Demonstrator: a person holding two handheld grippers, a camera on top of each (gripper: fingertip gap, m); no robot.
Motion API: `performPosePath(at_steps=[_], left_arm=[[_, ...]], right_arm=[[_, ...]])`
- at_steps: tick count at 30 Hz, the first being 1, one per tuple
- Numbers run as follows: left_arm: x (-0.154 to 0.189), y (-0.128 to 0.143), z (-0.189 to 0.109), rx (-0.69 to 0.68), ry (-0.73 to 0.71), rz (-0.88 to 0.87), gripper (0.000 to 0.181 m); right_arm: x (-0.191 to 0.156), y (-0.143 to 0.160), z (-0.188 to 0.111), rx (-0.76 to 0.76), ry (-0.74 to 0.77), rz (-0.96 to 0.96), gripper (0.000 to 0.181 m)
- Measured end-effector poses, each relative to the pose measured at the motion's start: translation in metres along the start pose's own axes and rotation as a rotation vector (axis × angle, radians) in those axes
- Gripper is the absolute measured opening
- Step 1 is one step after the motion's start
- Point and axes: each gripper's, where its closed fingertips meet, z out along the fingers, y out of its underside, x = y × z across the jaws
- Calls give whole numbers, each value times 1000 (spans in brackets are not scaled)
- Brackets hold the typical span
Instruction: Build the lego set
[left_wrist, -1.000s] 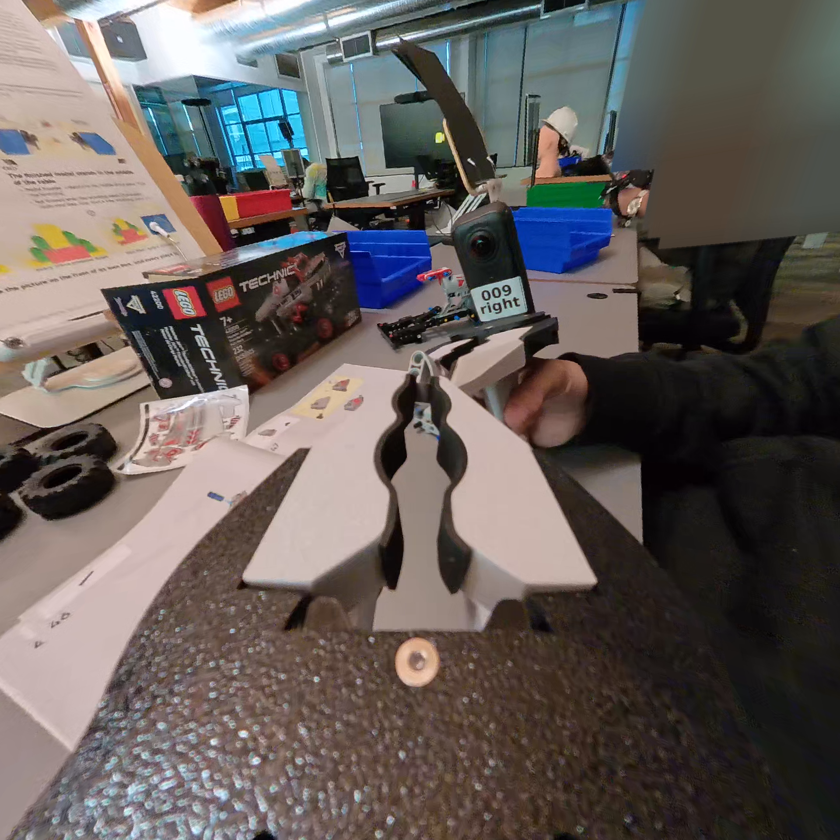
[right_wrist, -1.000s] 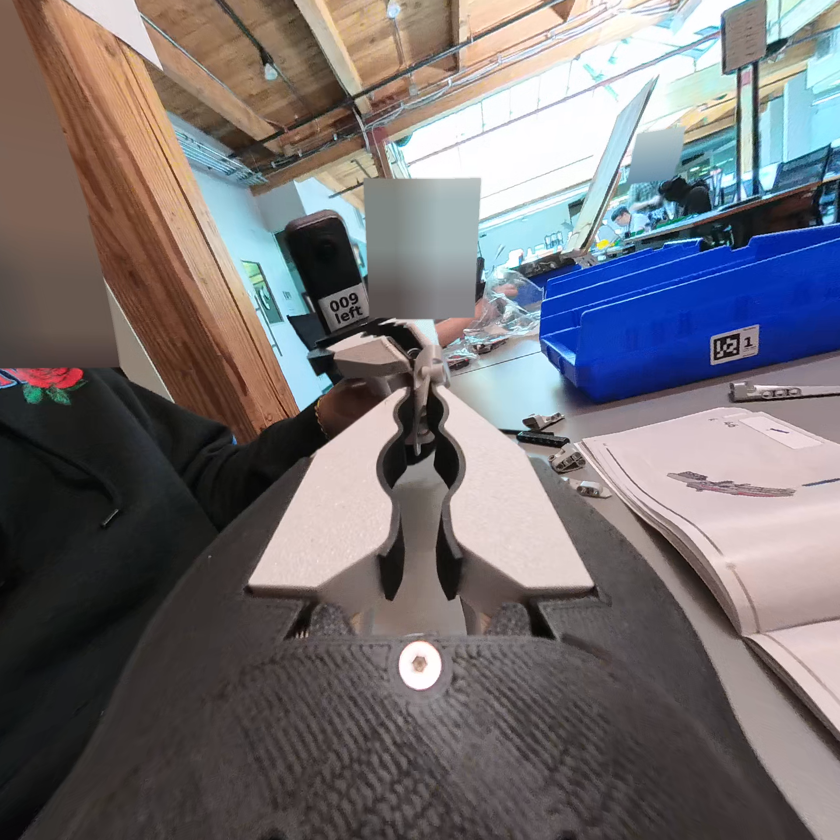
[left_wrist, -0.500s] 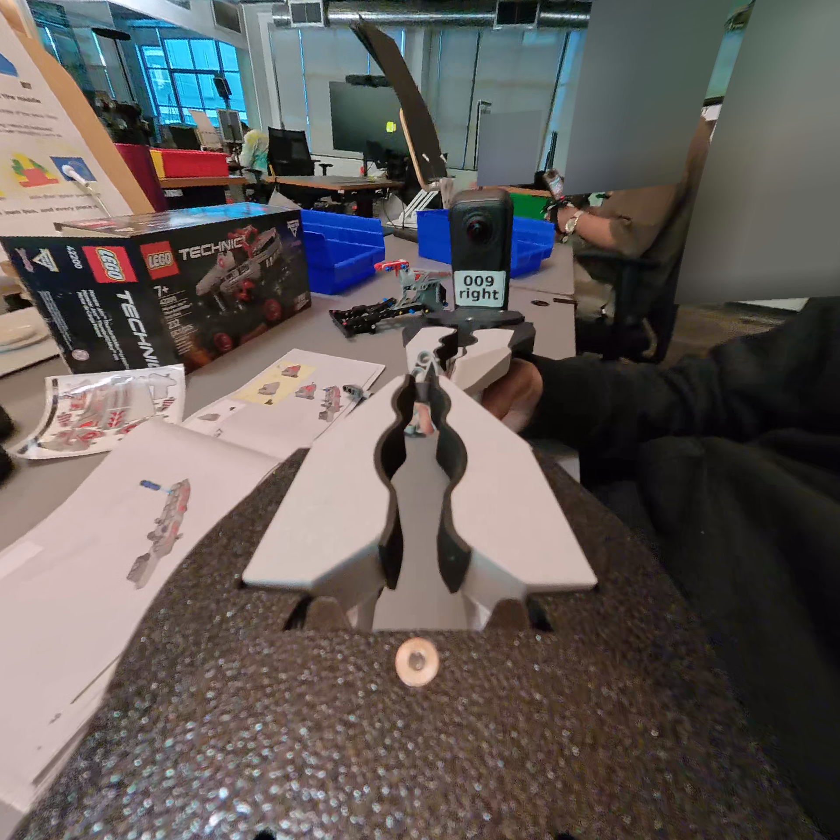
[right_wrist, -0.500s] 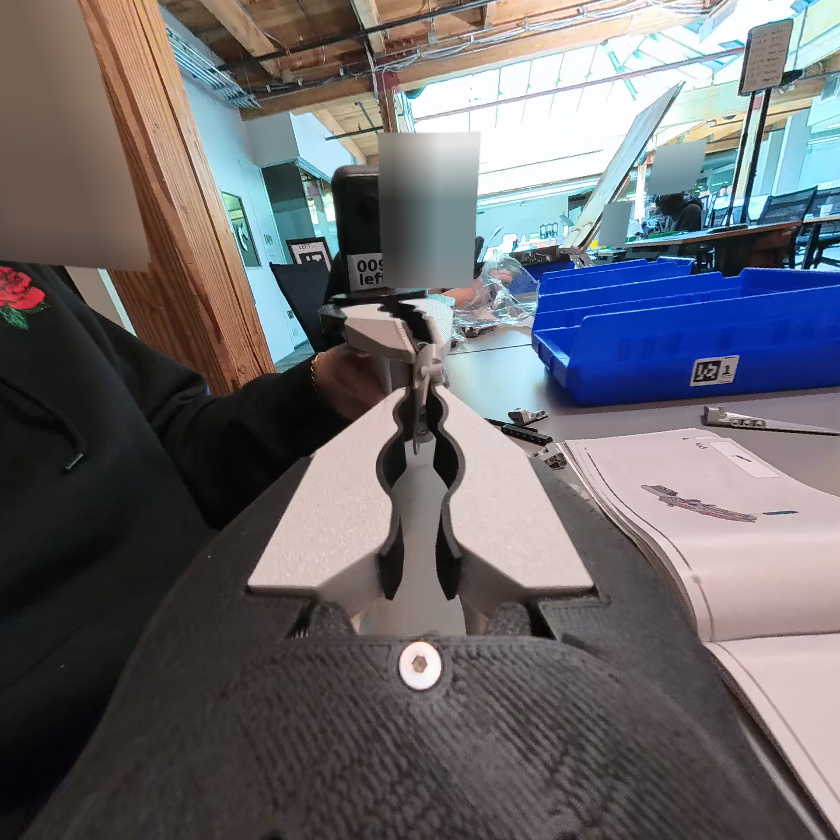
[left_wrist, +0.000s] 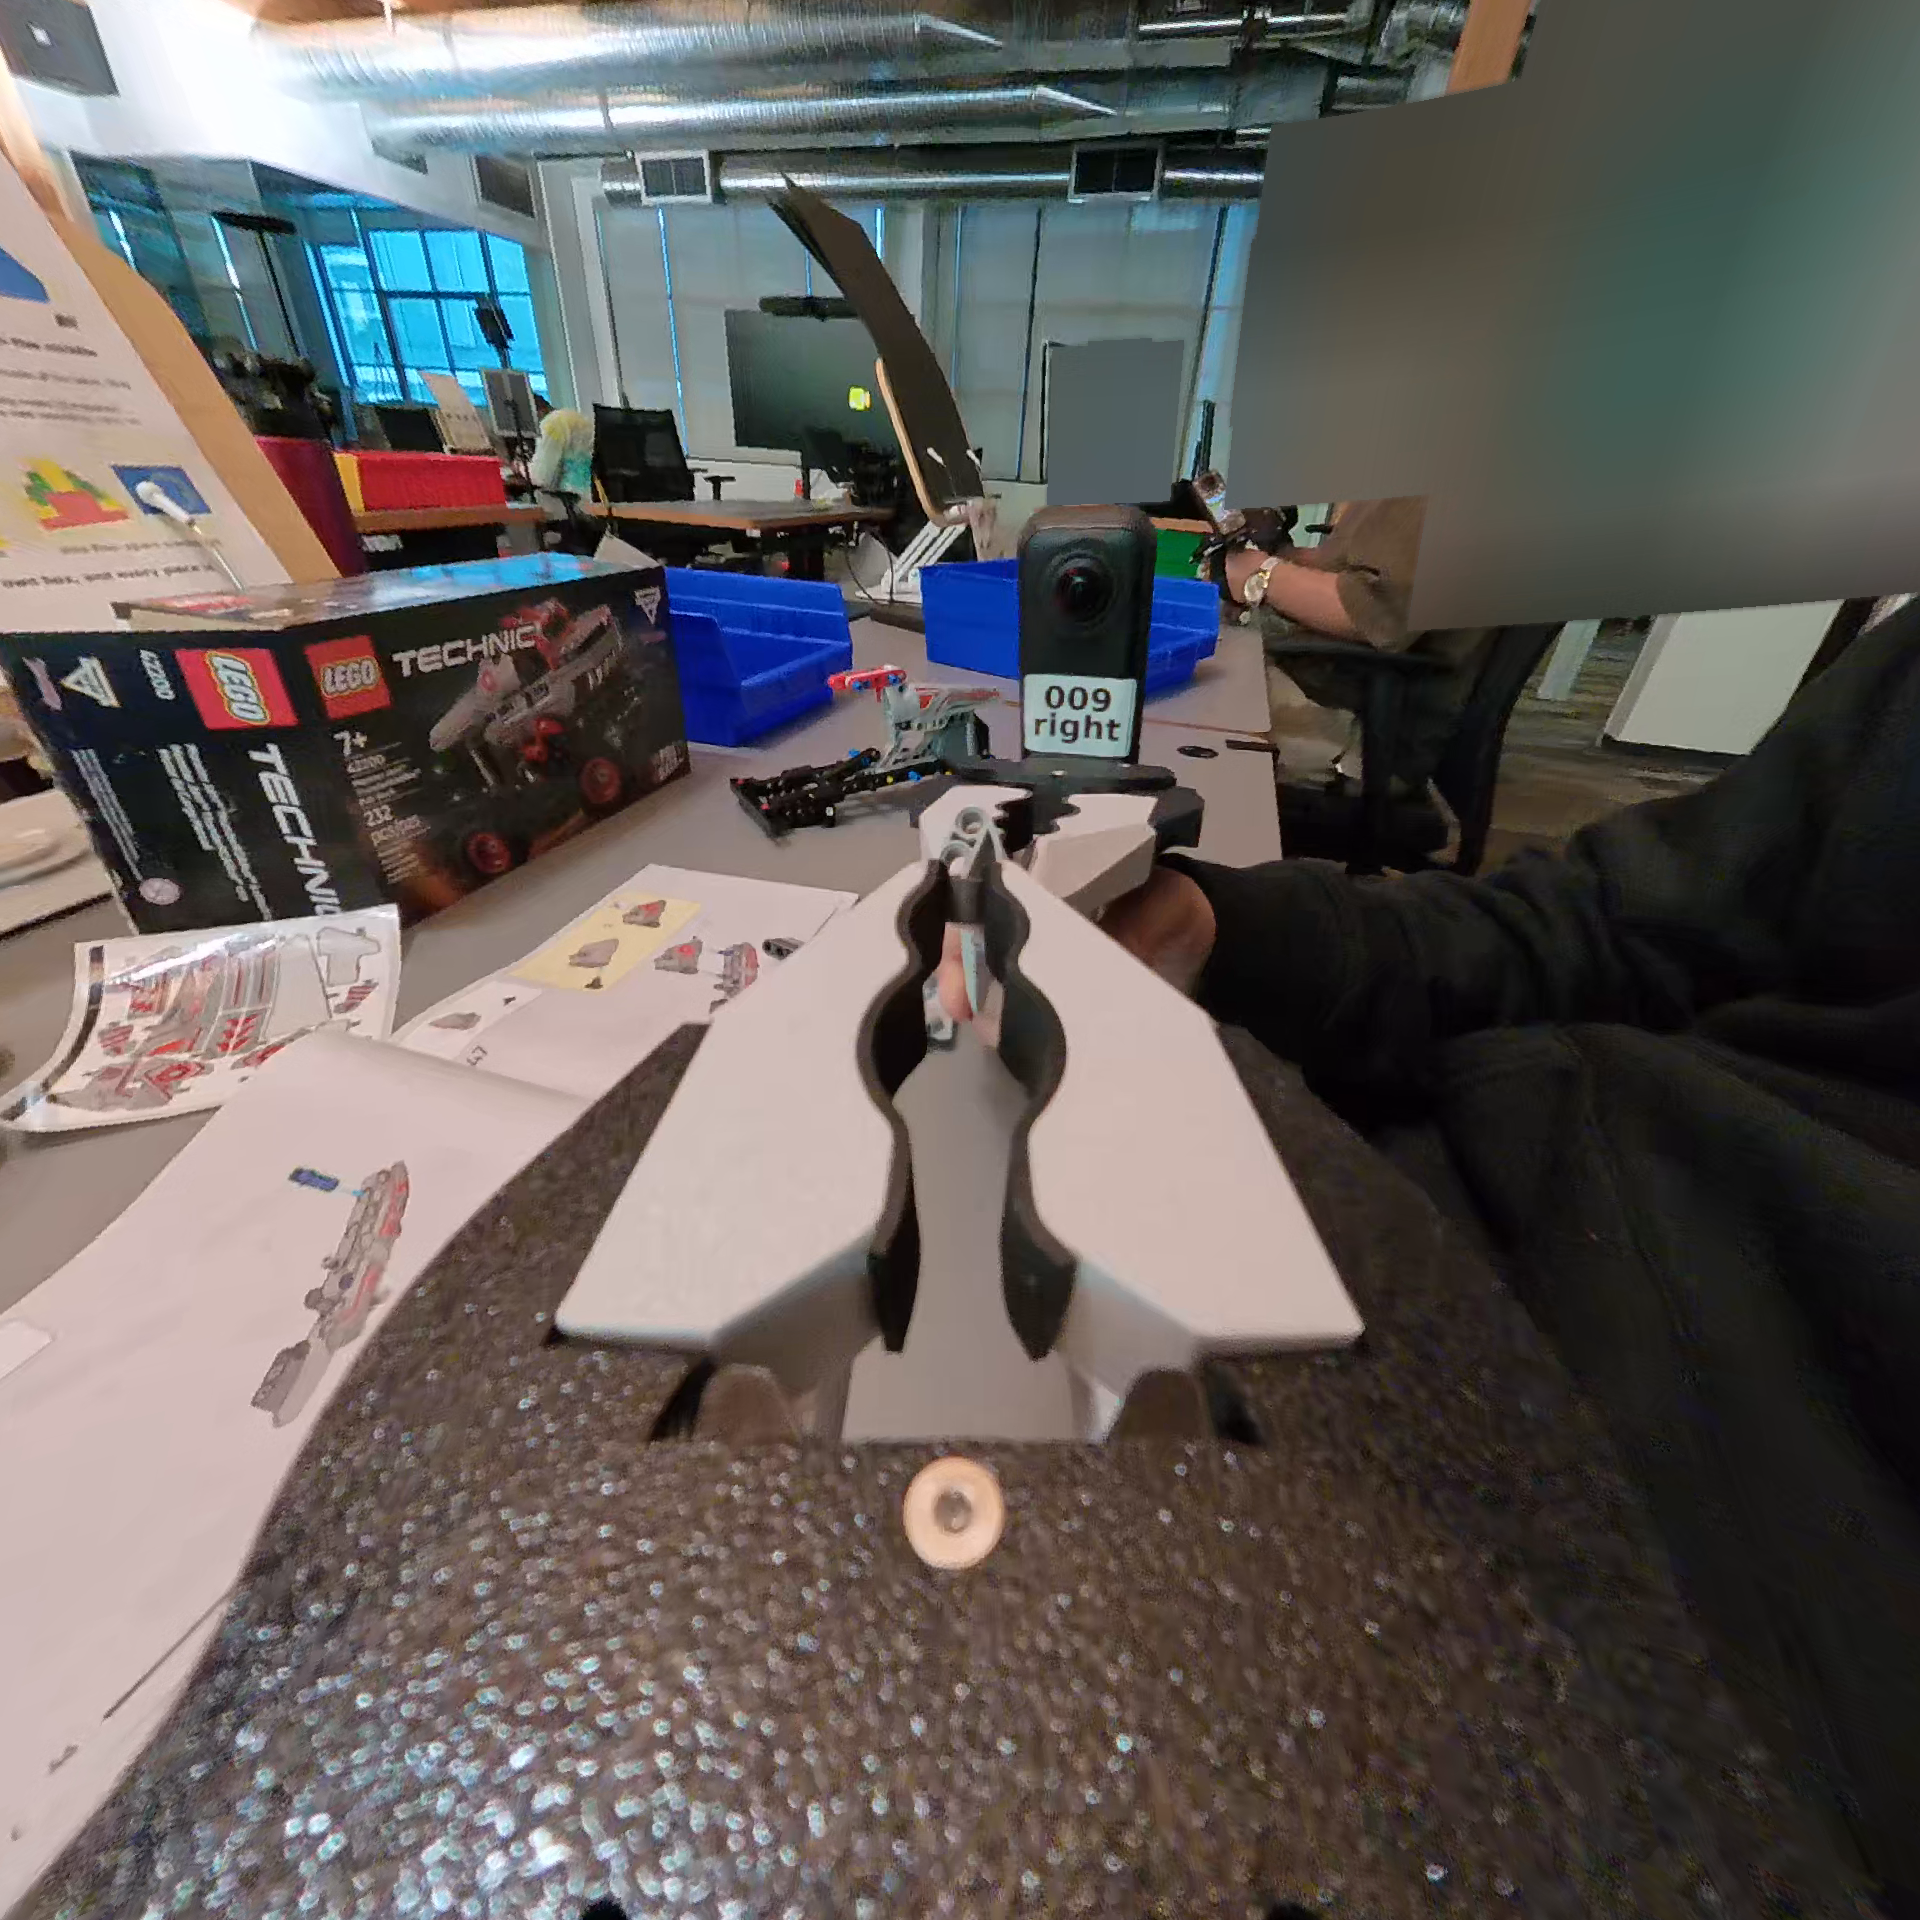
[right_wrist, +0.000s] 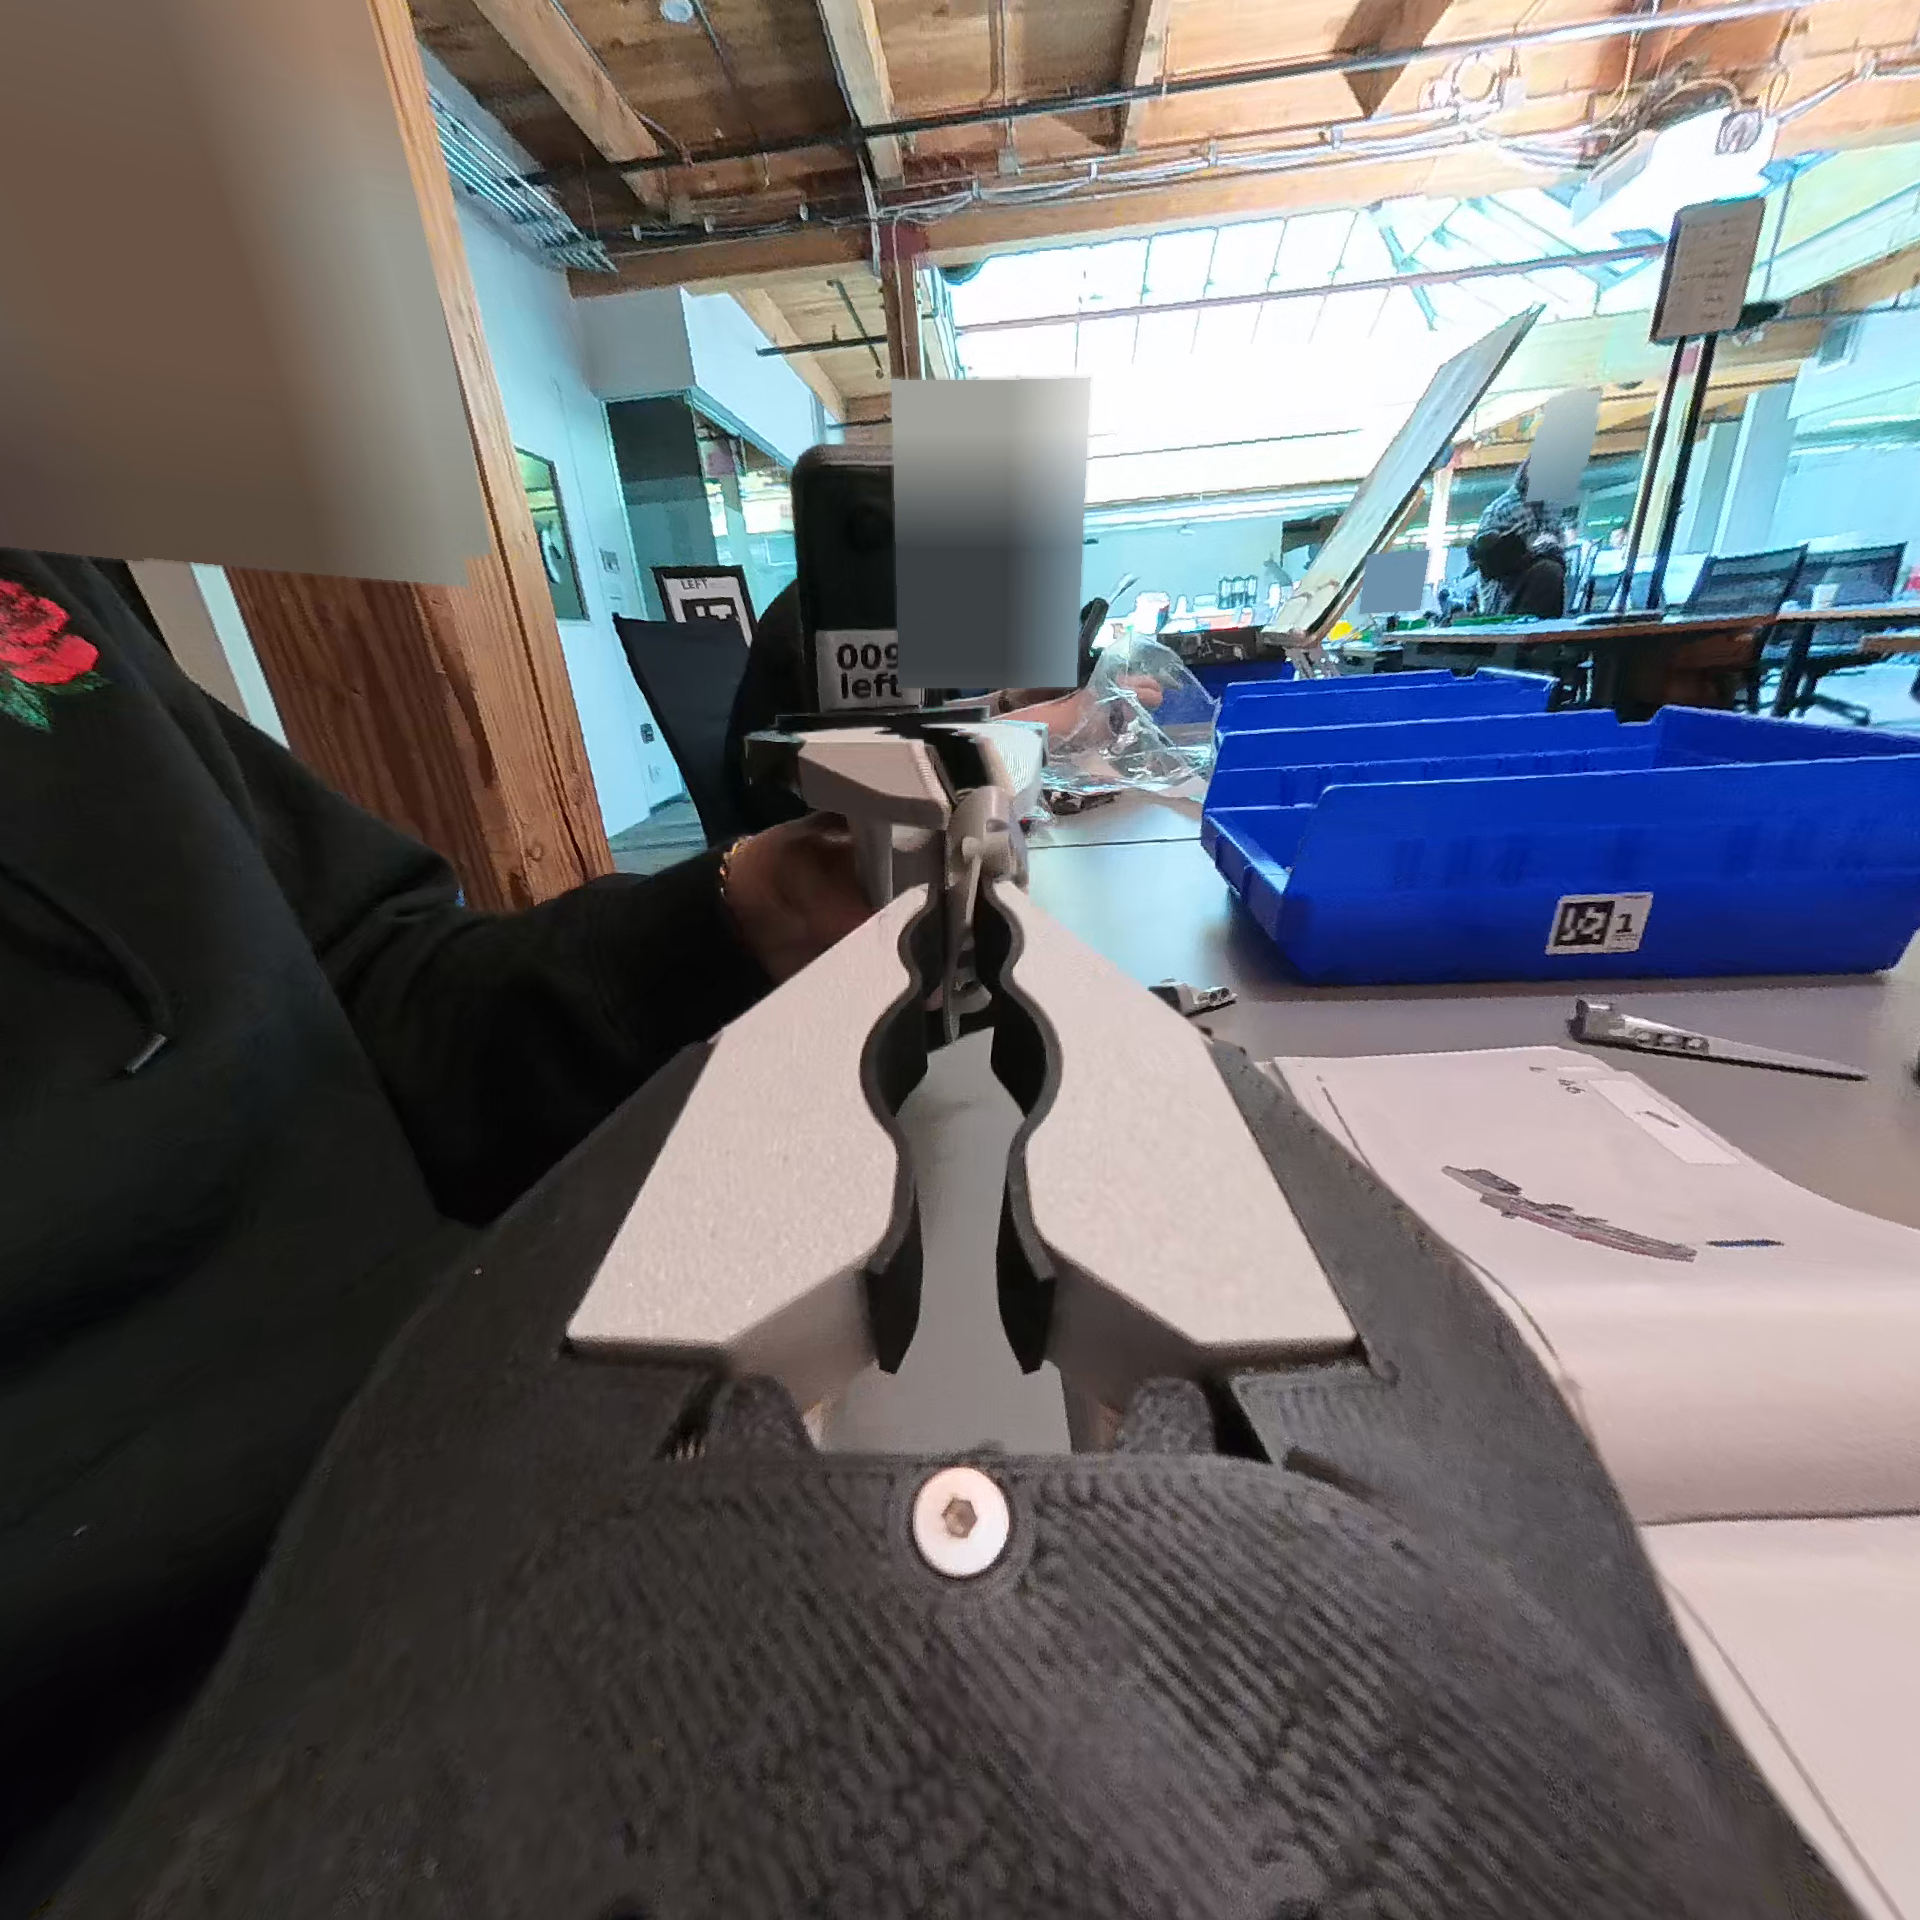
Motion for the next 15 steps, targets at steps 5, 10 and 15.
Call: performPosePath(at_steps=[5,10,15], left_arm=[[3,-2,1,-30,-6,1,6],[4,-2,1,-46,-2,-3,5],[7,-3,1,-33,20,-9,6]], right_arm=[[-3,-2,-1,17,-15,-2,4],[-3,-2,-2,18,-10,2,4],[-6,-4,-1,39,-27,-1,4]])
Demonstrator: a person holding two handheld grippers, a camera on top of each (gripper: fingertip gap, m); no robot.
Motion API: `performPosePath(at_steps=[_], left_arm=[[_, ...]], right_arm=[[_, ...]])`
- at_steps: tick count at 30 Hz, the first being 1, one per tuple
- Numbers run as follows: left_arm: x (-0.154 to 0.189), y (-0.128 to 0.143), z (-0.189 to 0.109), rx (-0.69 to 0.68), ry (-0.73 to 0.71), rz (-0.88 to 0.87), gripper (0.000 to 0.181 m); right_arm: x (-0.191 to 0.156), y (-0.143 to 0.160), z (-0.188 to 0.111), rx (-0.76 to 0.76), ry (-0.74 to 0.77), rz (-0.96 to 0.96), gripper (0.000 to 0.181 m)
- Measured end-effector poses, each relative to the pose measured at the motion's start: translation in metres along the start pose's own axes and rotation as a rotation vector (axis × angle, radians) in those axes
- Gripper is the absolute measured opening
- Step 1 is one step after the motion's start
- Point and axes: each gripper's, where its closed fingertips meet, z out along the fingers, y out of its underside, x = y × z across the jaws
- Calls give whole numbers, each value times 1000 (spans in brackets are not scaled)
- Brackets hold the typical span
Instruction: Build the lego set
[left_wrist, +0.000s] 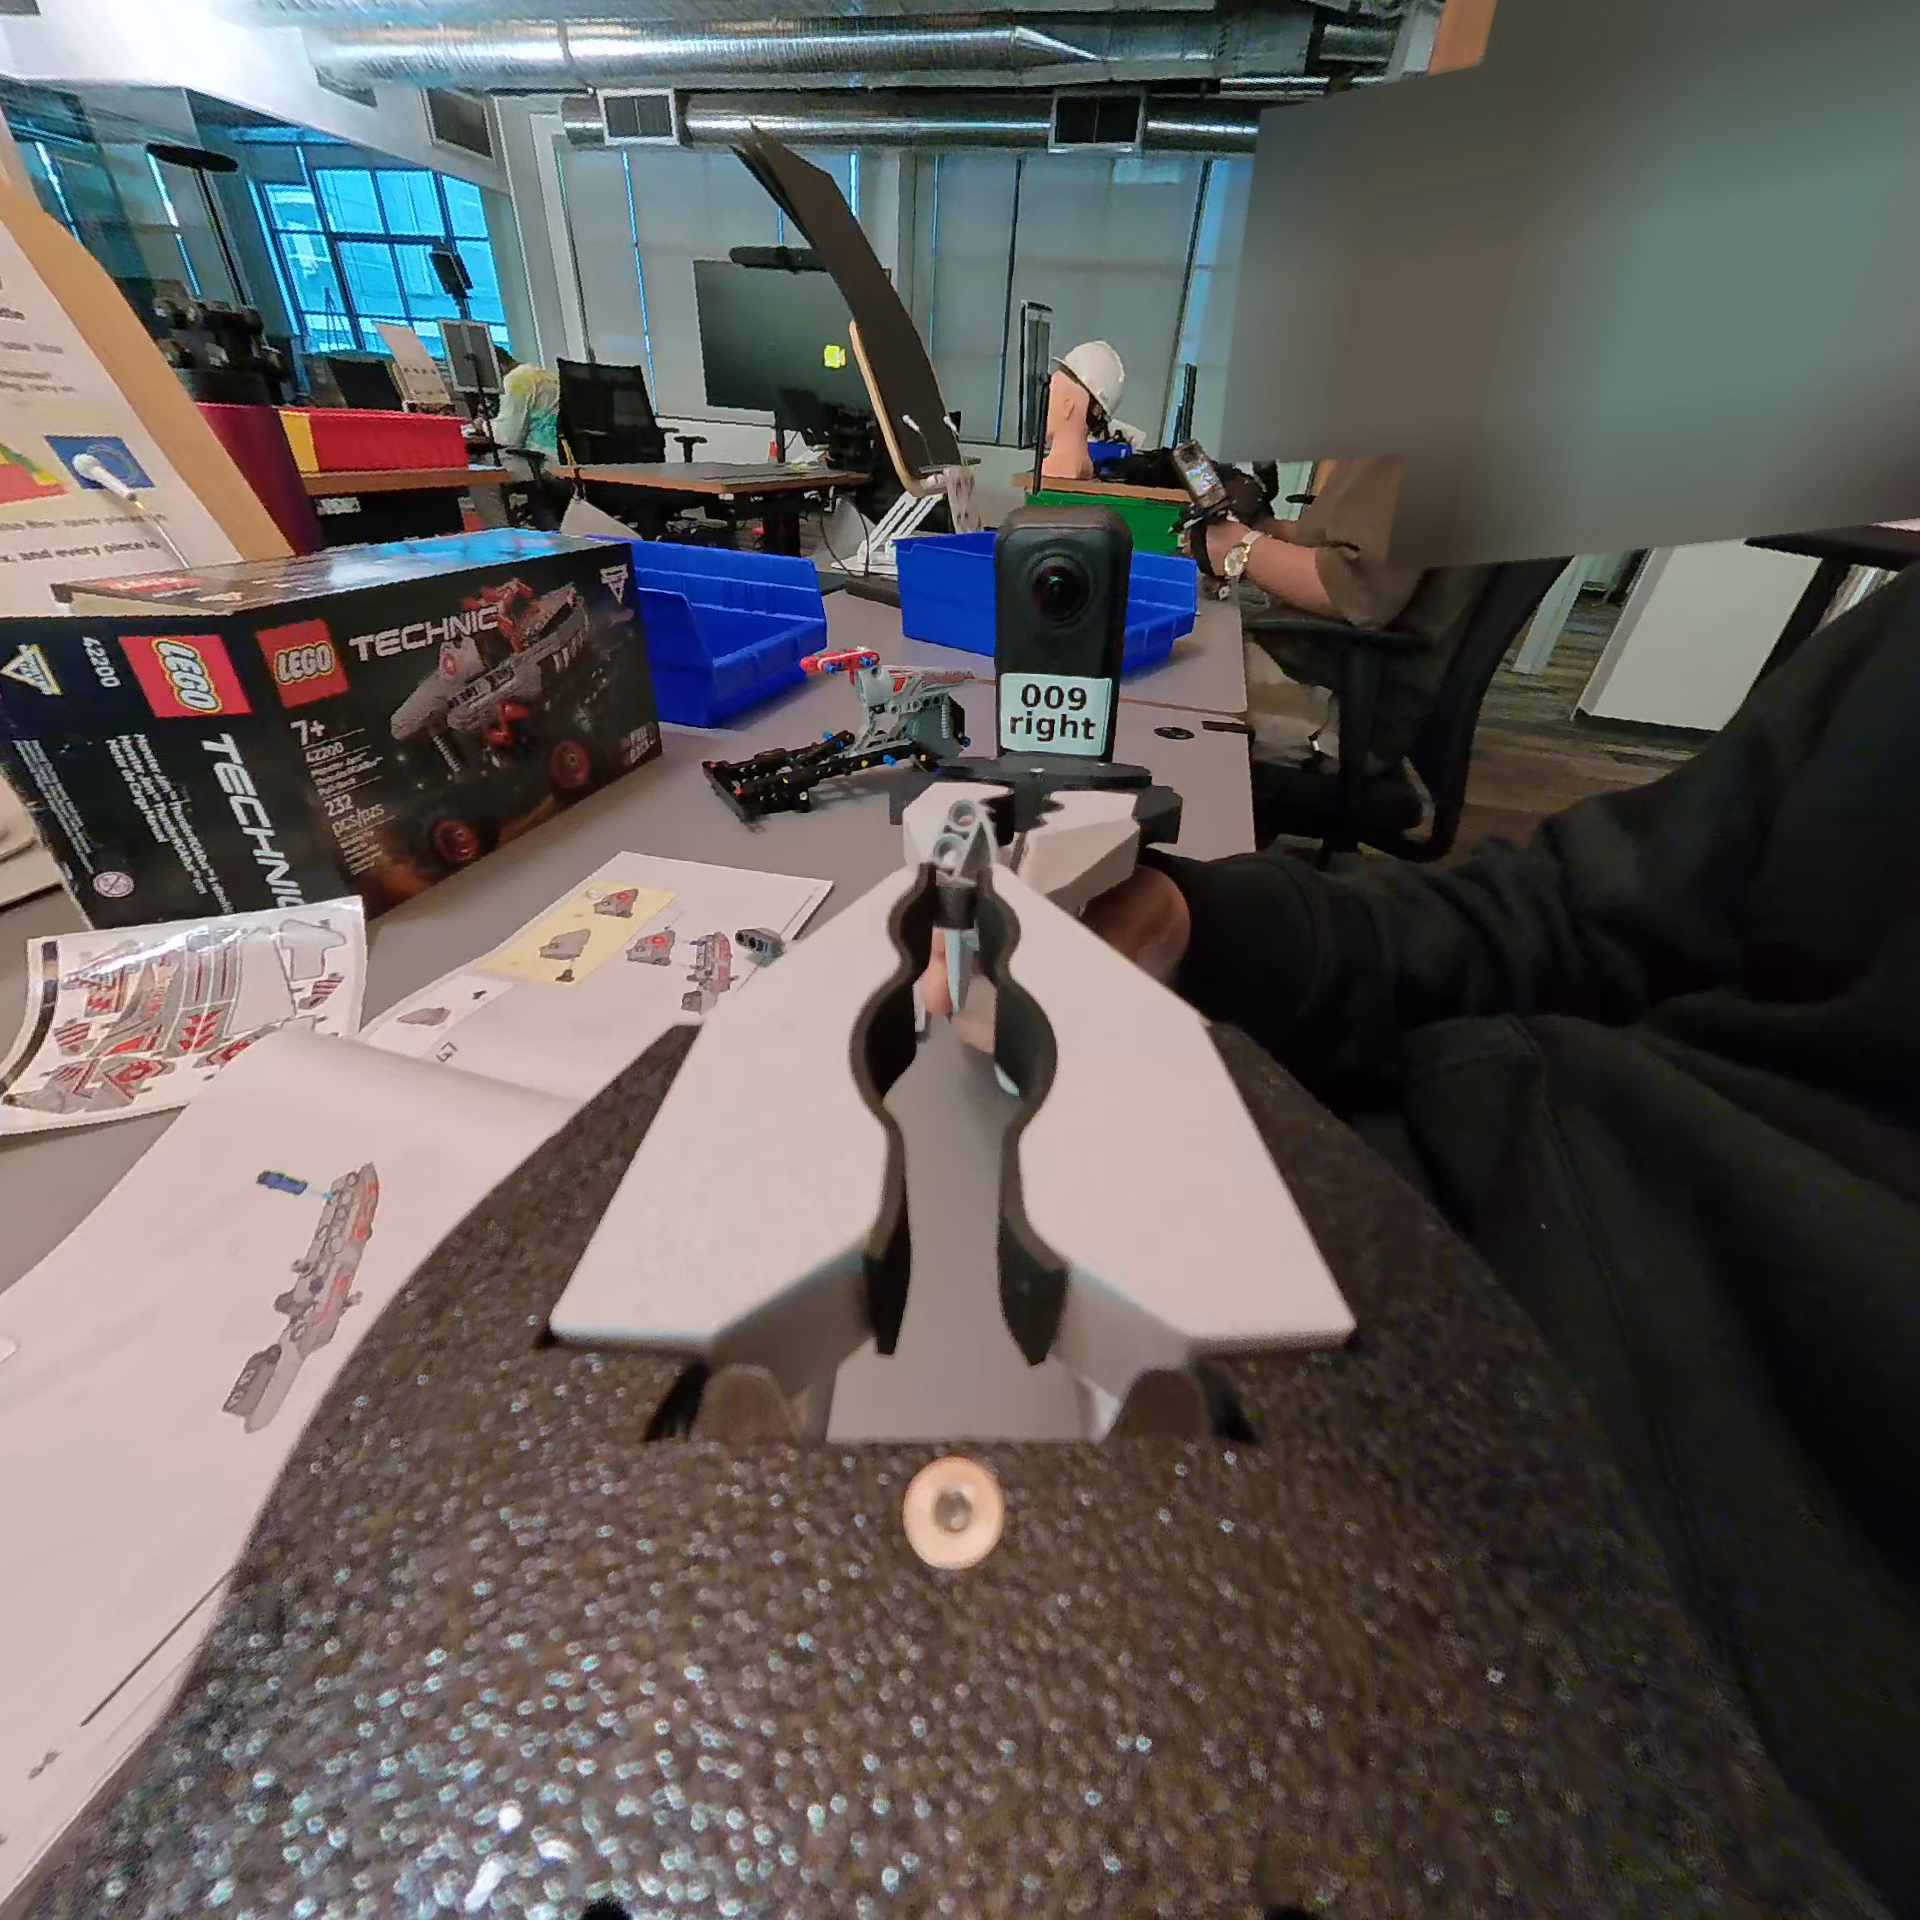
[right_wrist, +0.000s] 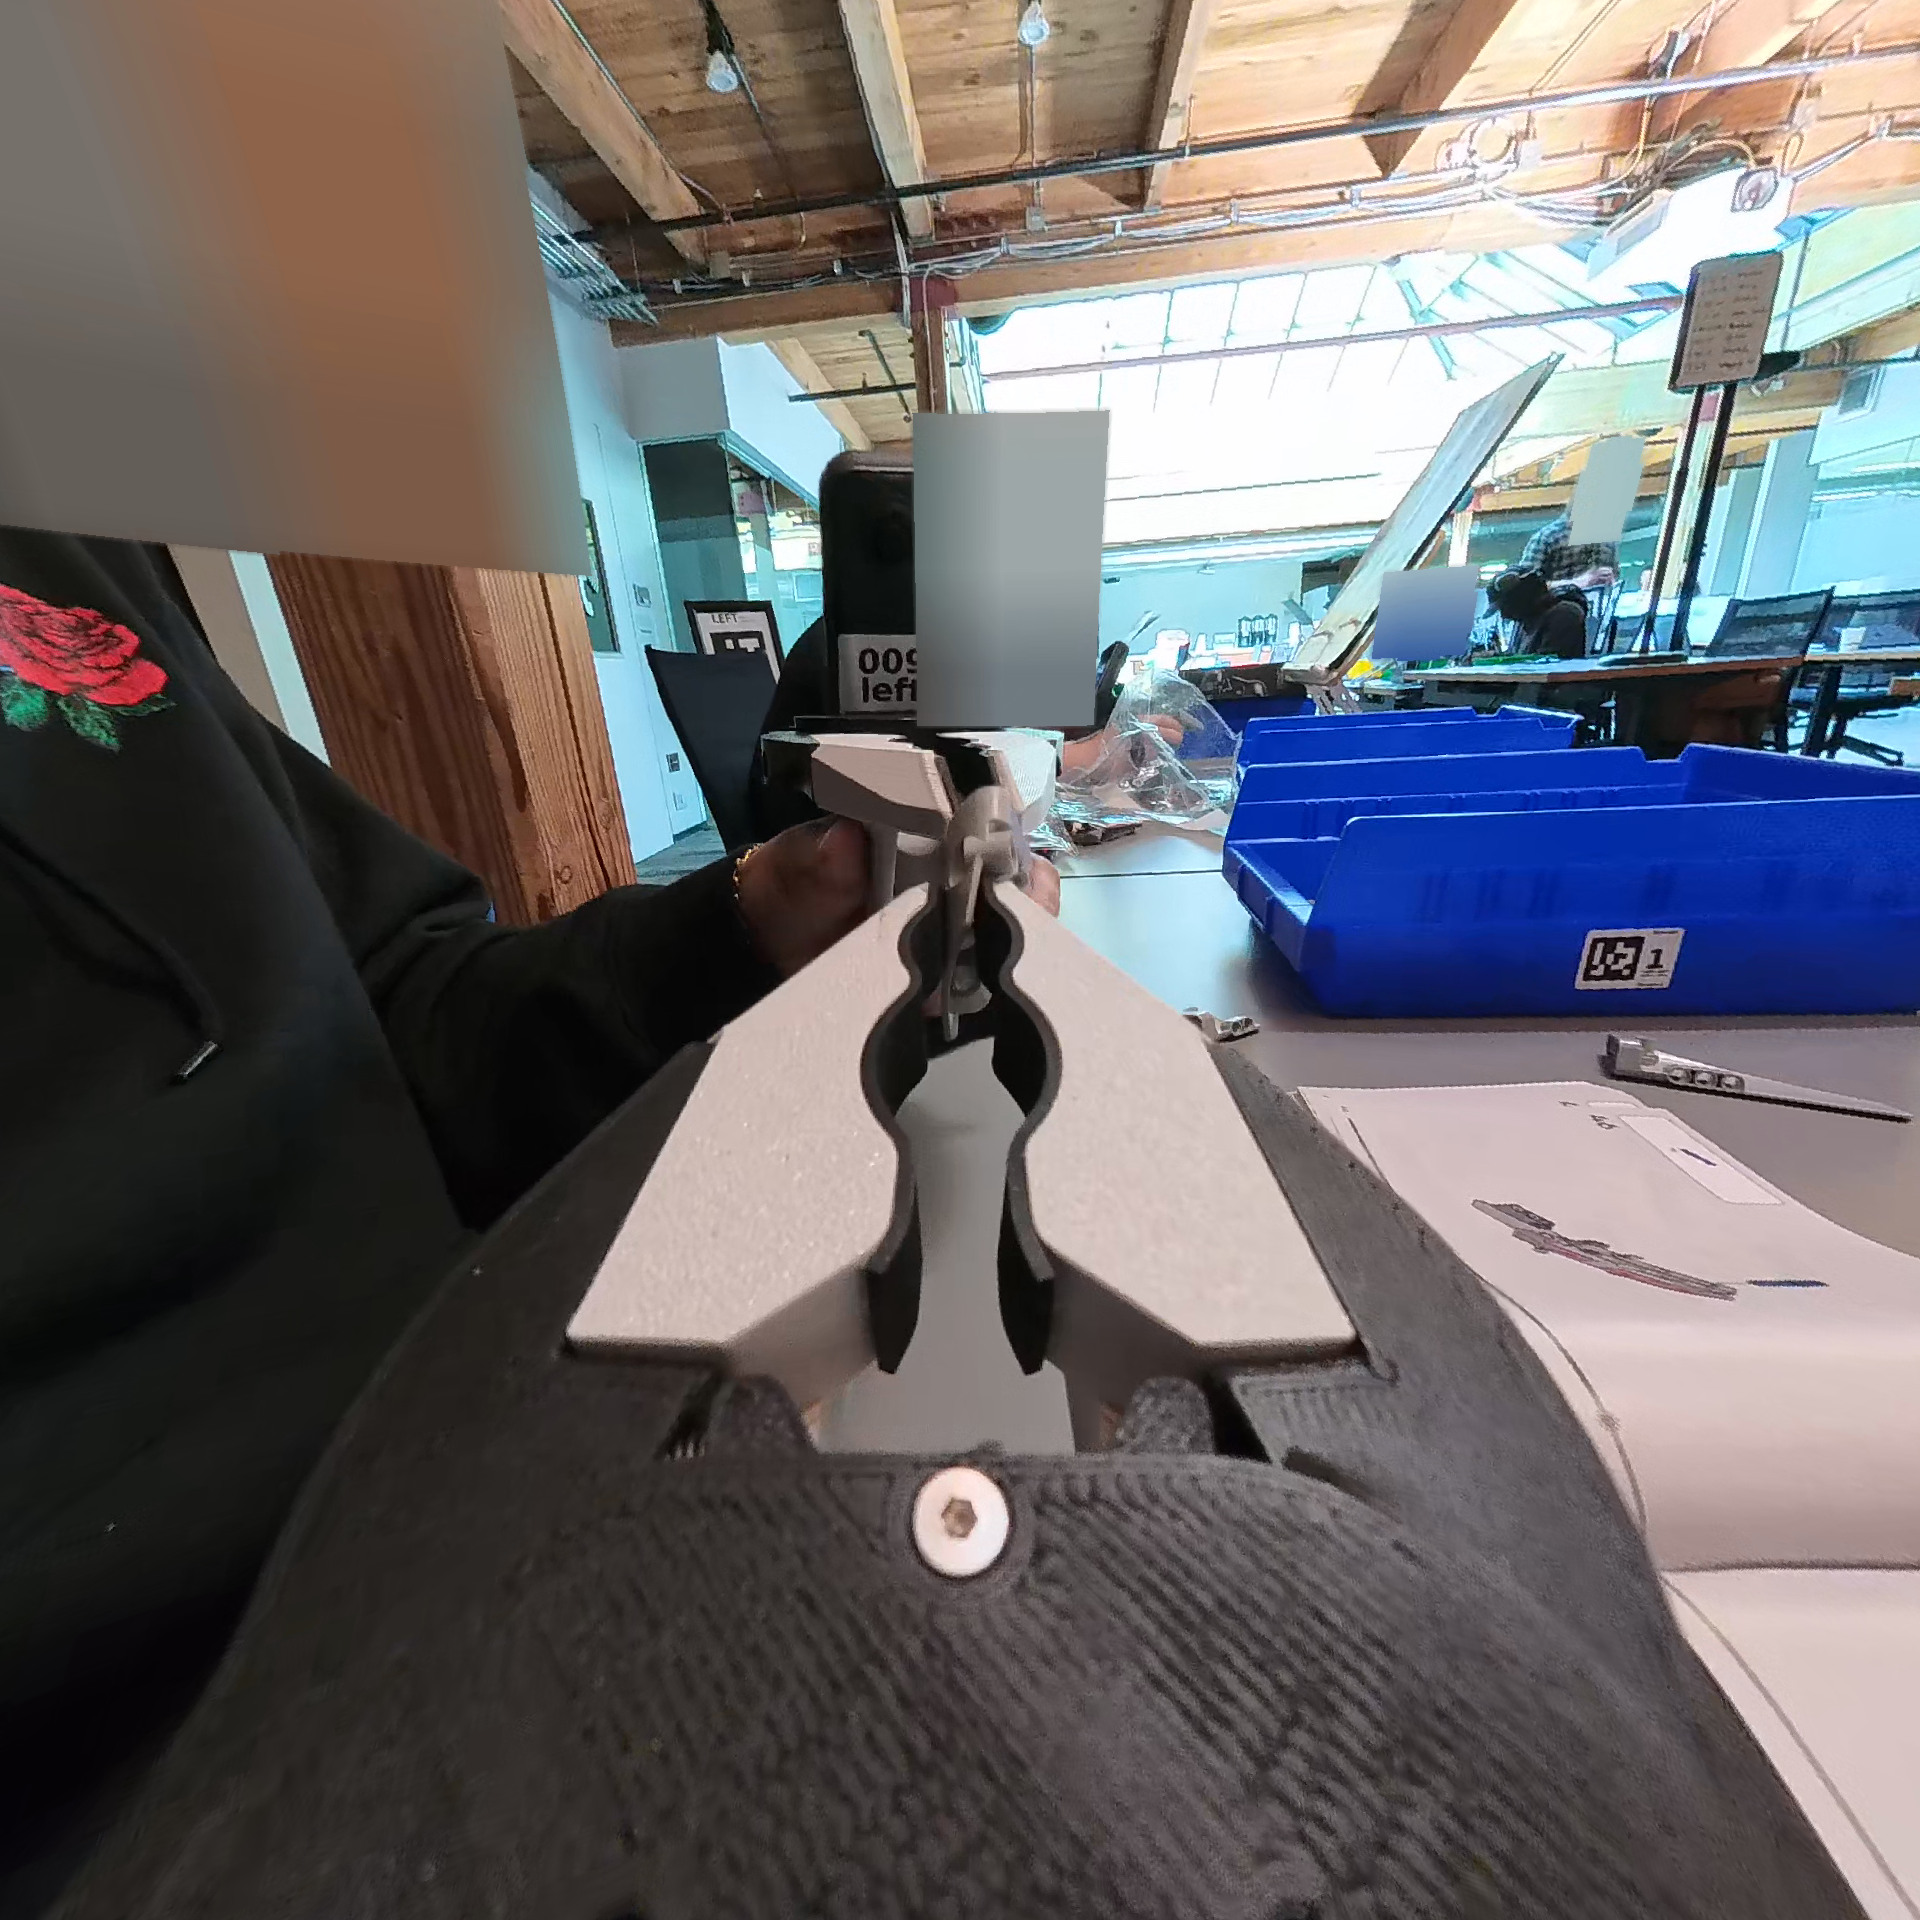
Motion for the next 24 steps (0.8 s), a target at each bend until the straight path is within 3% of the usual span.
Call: performPosePath(at_steps=[10,18,24], left_arm=[[3,-2,1,27,11,26,5],[0,1,-2,-18,-45,184,5],[1,2,-2,-55,-29,119,5]], right_arm=[[-2,-1,-1,11,-11,5,4],[-2,2,1,-3,-9,6,4],[-3,4,1,-14,-18,-1,5]])
